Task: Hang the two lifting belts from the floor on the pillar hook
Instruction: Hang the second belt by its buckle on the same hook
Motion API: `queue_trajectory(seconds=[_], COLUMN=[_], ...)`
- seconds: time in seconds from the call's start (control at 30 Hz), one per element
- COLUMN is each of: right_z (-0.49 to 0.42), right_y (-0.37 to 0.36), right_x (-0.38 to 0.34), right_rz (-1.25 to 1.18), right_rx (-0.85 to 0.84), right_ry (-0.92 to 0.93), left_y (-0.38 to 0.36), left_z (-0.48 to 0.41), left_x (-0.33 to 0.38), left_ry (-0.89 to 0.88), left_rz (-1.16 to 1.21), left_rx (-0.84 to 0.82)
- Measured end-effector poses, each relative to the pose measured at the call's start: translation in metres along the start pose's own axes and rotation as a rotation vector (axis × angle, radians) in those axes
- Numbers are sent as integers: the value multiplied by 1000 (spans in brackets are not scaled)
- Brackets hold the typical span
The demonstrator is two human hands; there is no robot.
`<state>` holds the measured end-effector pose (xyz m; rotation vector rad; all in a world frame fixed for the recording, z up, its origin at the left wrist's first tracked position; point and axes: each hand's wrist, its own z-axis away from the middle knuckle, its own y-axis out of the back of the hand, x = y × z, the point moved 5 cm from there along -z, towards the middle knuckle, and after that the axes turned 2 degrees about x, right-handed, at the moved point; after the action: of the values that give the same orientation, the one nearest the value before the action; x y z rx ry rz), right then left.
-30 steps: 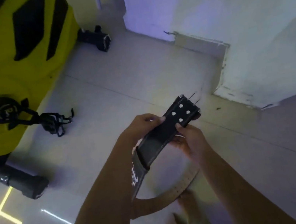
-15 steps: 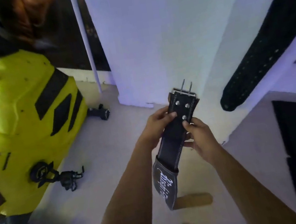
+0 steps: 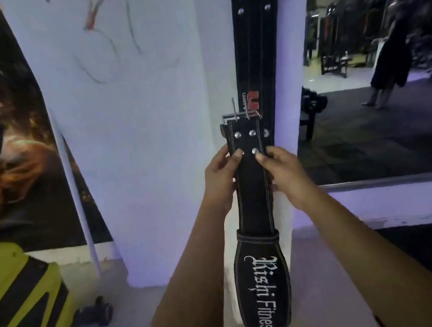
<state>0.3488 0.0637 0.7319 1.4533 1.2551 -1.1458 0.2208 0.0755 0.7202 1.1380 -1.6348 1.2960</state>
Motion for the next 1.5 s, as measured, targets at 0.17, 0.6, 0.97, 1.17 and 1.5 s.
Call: queue_trajectory(seconds=[0.17, 0.6, 0.97, 1.17, 1.5], right_z=[-49, -128, -125, -123, -99], right_y=[48, 99, 114, 113, 110], right_x=[-72, -203, -236, -248, -216], right_rz=[-9, -54, 1, -118, -52], right_rx=[29, -48, -30, 10, -18], right_ry=[135, 312, 427, 432, 424], left_y=[-67, -166, -205, -184, -180], left_z=[-44, -127, -140, -118, -120], left_x=[51, 172, 247, 189, 221], left_ry=[-174, -409, -460, -453, -497], left_rz=[-3, -26, 43, -144, -63], left_rx=[-133, -87, -144, -220, -181])
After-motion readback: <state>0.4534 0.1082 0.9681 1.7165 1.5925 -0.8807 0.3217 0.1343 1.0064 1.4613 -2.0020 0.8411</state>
